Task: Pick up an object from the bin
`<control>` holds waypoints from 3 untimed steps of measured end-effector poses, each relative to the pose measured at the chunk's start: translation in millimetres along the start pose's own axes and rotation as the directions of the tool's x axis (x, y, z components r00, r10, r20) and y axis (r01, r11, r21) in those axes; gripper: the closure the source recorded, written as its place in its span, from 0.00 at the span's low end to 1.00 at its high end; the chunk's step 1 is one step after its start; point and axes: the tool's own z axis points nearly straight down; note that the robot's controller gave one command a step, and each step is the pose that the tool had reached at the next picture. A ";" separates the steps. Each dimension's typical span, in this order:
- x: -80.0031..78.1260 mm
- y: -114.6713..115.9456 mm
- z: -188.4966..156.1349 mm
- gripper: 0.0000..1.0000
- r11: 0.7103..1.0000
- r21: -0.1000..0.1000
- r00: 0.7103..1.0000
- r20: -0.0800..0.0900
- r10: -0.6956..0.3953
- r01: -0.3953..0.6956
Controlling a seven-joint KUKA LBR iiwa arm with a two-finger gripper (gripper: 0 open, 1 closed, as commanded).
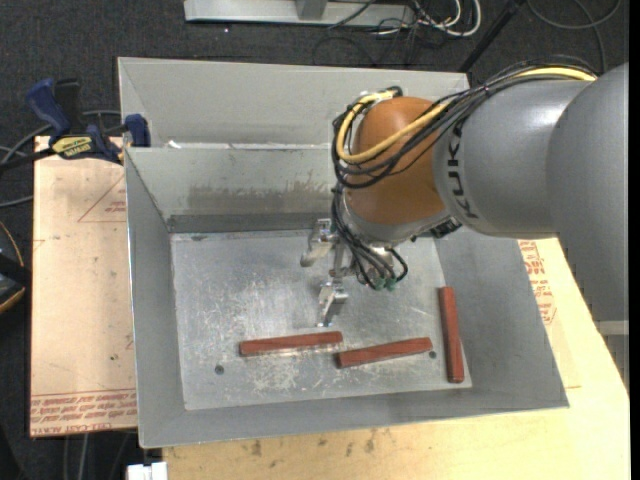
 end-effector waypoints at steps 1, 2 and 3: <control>38.2 7.9 -0.2 0.00 0.996 0.000 0.996 -0.011 -0.088 0.088; 80.5 67.0 -3.8 0.00 0.994 -0.004 0.994 -0.008 -0.107 0.107; 54.1 39.9 51.1 0.00 0.991 -0.005 0.991 0.001 -0.135 0.135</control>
Offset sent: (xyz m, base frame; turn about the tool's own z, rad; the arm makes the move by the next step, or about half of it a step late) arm -0.0819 0.0566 0.0044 -0.0997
